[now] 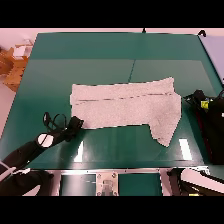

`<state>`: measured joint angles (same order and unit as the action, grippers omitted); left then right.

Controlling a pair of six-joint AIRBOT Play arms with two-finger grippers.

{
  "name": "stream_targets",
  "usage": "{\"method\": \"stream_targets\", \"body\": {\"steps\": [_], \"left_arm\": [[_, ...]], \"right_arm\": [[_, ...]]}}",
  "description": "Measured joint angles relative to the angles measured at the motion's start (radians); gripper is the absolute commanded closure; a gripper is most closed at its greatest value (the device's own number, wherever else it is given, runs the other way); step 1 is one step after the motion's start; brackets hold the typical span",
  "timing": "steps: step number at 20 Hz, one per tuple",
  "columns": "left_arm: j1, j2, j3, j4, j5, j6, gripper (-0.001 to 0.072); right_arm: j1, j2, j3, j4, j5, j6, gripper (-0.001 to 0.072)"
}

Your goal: Fold the shirts.

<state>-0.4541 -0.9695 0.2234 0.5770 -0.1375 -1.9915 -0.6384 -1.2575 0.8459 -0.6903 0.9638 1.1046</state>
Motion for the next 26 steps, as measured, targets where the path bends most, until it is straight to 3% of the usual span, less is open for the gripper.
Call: {"method": "stream_targets", "body": {"steps": [1,2,7,13,14,15,16,21,26], "left_arm": [[-0.011,-0.022,0.010,-0.009,0.014,-0.006,0.0646],[-0.018,-0.040,0.018,-0.011,0.016,-0.011,0.0687],[0.011,-0.063,0.042,-0.027,0.019,-0.003,0.0687],[0.225,-0.066,0.050,-0.036,-0.101,0.201,0.0687],[0.240,-0.066,0.050,-0.036,-0.108,0.231,0.0687],[0.253,-0.067,0.050,-0.036,-0.111,0.261,0.0687],[0.261,-0.067,0.050,-0.036,-0.116,0.283,0.0687],[0.278,-0.067,0.051,-0.034,-0.122,0.335,0.0687],[0.282,-0.067,0.051,-0.032,-0.124,0.347,0.0687]], "right_arm": [[0.000,0.000,0.000,0.004,-0.003,-0.002,0.0521],[0.000,0.000,0.000,0.005,-0.005,-0.005,0.0522],[-0.008,0.003,-0.002,0.000,0.010,-0.002,0.0523],[-0.083,0.056,-0.028,-0.048,0.114,0.065,0.0520],[-0.091,0.068,-0.045,-0.074,0.130,0.087,0.0501],[-0.097,0.080,-0.068,-0.105,0.151,0.114,0.0396],[-0.101,0.091,-0.093,-0.130,0.170,0.138,0.0358],[-0.101,0.115,-0.272,-0.198,0.206,0.195,0.0357],[-0.089,0.092,-0.381,-0.127,0.142,0.141,0.0358]]}}
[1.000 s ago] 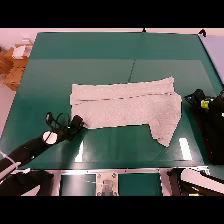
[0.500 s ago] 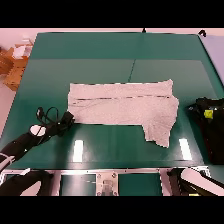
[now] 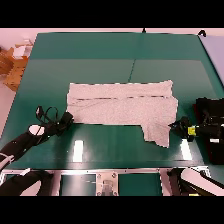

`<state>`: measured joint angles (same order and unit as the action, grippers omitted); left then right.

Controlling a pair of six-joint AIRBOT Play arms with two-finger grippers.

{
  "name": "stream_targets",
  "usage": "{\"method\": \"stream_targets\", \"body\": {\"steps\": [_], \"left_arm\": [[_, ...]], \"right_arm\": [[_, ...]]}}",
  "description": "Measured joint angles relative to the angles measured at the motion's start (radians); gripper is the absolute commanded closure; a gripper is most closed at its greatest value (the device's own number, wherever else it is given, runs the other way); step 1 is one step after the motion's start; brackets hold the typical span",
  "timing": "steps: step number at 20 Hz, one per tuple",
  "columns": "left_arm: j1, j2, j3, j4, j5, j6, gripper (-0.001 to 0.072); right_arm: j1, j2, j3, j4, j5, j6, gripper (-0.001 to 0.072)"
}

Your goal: Fold the shirts.

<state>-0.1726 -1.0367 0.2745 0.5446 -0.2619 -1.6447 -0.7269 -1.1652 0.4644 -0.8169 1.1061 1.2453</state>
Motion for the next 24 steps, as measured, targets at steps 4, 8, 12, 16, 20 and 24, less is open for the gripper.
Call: {"method": "stream_targets", "body": {"steps": [4,8,12,16,20,24], "left_arm": [[0.000,0.000,0.000,0.000,0.000,0.003,0.0687],[0.002,0.000,0.000,0.000,-0.016,0.005,0.0687],[0.002,0.000,0.002,-0.005,-0.103,0.042,0.0687],[0.001,-0.005,0.048,0.023,-0.240,0.135,0.0687],[0.002,-0.003,0.179,0.132,-0.360,0.143,0.0688],[0.001,-0.001,0.363,0.405,-0.491,-0.017,0.0688]], "right_arm": [[0.007,-0.049,-0.022,0.121,-0.026,-0.093,0.0358],[0.029,-0.069,-0.031,0.161,0.011,-0.133,0.0556],[0.035,-0.063,-0.019,0.177,0.078,-0.150,0.0697],[0.036,-0.013,0.026,0.172,0.097,-0.123,0.0697],[0.036,0.045,0.077,0.106,0.097,-0.042,0.0697],[0.039,0.066,0.168,0.058,0.101,0.023,0.0697]]}}
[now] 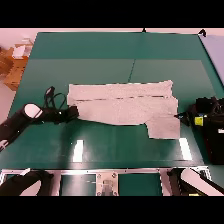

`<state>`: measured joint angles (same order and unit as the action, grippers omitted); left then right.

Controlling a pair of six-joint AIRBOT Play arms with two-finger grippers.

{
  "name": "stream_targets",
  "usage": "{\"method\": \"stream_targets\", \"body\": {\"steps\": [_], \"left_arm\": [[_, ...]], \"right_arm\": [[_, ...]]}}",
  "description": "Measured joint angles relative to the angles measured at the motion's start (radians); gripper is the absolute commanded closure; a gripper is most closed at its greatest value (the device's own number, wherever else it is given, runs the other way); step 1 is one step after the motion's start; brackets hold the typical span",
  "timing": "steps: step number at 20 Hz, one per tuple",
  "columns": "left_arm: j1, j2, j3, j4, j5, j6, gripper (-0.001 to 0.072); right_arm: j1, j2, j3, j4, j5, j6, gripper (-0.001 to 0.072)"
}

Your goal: Fold the shirts.

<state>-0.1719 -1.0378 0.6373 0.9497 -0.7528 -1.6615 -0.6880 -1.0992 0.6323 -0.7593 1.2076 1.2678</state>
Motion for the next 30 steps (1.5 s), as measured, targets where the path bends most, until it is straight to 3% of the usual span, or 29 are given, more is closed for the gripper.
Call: {"method": "stream_targets", "body": {"steps": [3,8,21,22,23,24,27,30], "left_arm": [[0.000,-0.002,0.135,0.190,-0.087,-0.094,0.0688],[0.000,-0.052,0.298,0.319,-0.131,-0.145,0.0688],[0.000,-0.552,0.746,0.363,-0.071,-0.055,0.0686],[0.000,-0.581,0.766,0.355,-0.049,-0.047,0.0599],[0.000,-0.604,0.779,0.348,-0.030,-0.041,0.0191],[0.000,-0.620,0.790,0.340,-0.008,-0.037,0.0032],[0.011,-0.645,0.849,0.336,0.003,-0.029,0.0048],[0.041,-0.654,0.945,0.364,-0.101,-0.026,0.0048]], "right_arm": [[0.021,0.005,0.080,0.008,0.010,0.020,0.0697],[0.103,-0.030,0.223,0.042,-0.035,0.052,0.0697],[0.305,-0.597,0.732,0.053,-0.126,0.085,0.0686],[0.312,-0.636,0.762,0.052,-0.132,0.085,0.0600],[0.315,-0.672,0.794,0.052,-0.137,0.086,0.0471],[0.316,-0.698,0.823,0.052,-0.140,0.086,0.0384],[0.289,-0.742,0.936,0.050,-0.109,0.084,0.0118],[0.229,-0.759,1.042,-0.008,-0.006,0.061,0.0058]]}}
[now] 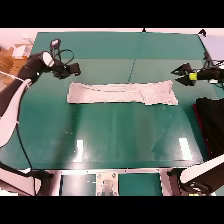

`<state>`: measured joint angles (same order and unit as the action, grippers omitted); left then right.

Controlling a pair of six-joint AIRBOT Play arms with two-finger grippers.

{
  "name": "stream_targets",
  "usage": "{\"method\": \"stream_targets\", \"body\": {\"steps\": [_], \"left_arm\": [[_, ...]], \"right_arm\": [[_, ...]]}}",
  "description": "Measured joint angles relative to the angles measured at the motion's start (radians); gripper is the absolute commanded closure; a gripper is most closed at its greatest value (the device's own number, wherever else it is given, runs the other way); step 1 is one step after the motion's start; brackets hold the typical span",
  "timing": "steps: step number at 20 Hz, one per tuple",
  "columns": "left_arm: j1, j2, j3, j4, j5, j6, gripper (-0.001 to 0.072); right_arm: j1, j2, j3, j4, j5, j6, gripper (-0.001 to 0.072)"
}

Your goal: Fold the shirts.

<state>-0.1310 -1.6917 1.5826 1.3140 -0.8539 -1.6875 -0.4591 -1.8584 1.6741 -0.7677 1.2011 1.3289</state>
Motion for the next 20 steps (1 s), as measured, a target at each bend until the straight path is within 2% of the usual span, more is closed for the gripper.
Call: {"method": "stream_targets", "body": {"steps": [2,3,7,9,11,12,13,14,15,16,17,20], "left_arm": [[0.021,-0.004,0.053,0.012,-0.088,0.001,0.0048],[0.027,-0.005,0.070,0.014,-0.124,0.001,0.0049],[0.035,-0.006,0.103,-0.017,-0.226,0.002,0.0055],[0.037,-0.006,0.109,-0.051,-0.255,0.002,0.0336],[0.036,-0.006,0.113,-0.087,-0.273,0.011,0.0506],[0.036,-0.006,0.113,-0.106,-0.280,0.019,0.0652],[0.036,-0.006,0.114,-0.127,-0.288,0.028,0.0687],[0.037,-0.006,0.115,-0.146,-0.293,0.038,0.0687],[0.037,-0.006,0.115,-0.166,-0.299,0.046,0.0687],[0.037,-0.006,0.115,-0.185,-0.303,0.053,0.0687],[0.036,-0.006,0.115,-0.205,-0.304,0.062,0.0687],[0.020,-0.007,0.115,-0.250,-0.306,0.090,0.0688]], "right_arm": [[-0.037,-0.014,0.031,-0.055,0.073,-0.032,0.0049],[-0.048,-0.028,0.040,-0.073,0.110,-0.053,0.0005],[-0.059,-0.117,0.057,-0.083,0.225,-0.138,0.0005],[-0.048,-0.166,0.060,-0.056,0.263,-0.179,0.0005],[-0.031,-0.204,0.063,-0.008,0.293,-0.208,0.0006],[-0.021,-0.221,0.065,0.008,0.309,-0.215,0.0008],[-0.013,-0.232,0.066,0.010,0.312,-0.219,0.0056],[-0.006,-0.241,0.069,0.008,0.307,-0.225,0.0307],[0.000,-0.249,0.069,-0.005,0.291,-0.226,0.0471],[0.003,-0.259,0.073,0.008,0.288,-0.225,0.0594],[0.009,-0.261,0.082,-0.010,0.281,-0.227,0.0683],[0.013,-0.266,0.134,-0.026,0.271,-0.219,0.0698]]}}
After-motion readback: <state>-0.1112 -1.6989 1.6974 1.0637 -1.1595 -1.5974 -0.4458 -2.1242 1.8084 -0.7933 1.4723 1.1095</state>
